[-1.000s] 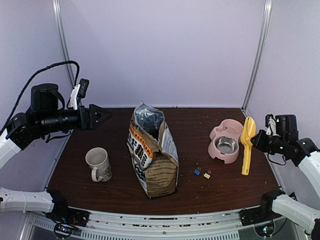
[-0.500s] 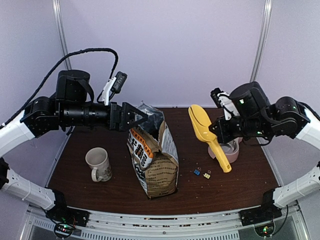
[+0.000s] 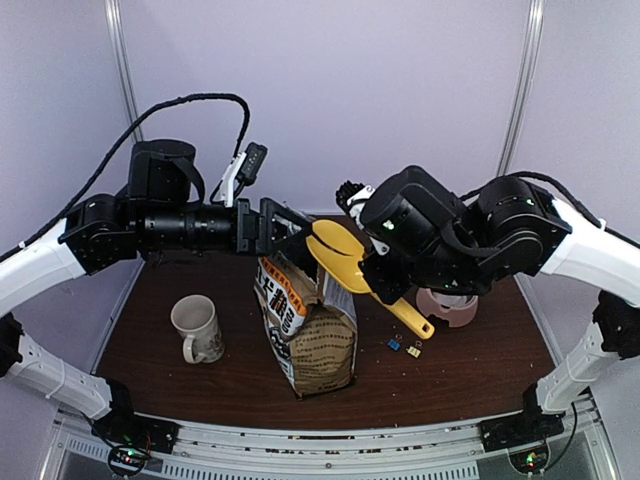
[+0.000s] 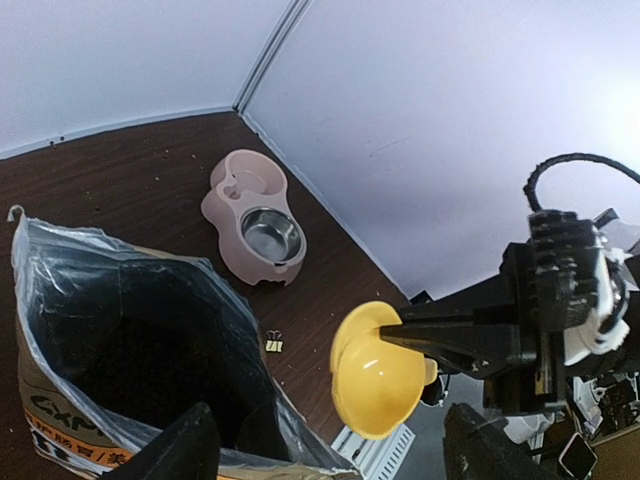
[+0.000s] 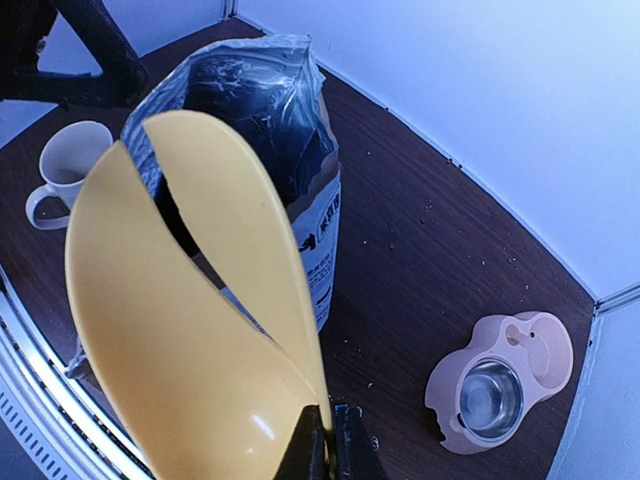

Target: Serve the pet food

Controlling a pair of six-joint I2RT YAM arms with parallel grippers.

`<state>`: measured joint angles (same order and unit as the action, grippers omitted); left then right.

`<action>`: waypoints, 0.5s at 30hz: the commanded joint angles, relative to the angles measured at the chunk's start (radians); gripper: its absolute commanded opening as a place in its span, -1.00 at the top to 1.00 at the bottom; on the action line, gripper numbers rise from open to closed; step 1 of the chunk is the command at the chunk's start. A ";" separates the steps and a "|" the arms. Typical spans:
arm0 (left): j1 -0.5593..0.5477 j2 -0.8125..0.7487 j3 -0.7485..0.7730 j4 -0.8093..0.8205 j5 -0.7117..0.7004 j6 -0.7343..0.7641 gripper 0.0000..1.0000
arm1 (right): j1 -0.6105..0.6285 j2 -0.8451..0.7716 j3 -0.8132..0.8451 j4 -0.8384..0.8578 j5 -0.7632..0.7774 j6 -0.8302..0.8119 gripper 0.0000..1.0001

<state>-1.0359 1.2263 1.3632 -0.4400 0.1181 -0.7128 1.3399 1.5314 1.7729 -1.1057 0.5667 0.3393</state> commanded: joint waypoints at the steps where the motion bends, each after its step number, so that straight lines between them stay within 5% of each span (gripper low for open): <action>1: -0.004 0.033 0.007 0.055 0.049 -0.015 -0.54 | 0.024 0.029 0.077 -0.041 0.089 -0.040 1.00; 15: -0.004 0.069 0.013 0.068 0.075 -0.028 0.41 | 0.052 0.096 0.138 -0.086 0.170 -0.079 1.00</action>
<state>-1.0359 1.2854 1.3632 -0.4328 0.1734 -0.7387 1.3792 1.6169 1.8790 -1.1683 0.6746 0.2729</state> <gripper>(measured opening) 0.342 0.048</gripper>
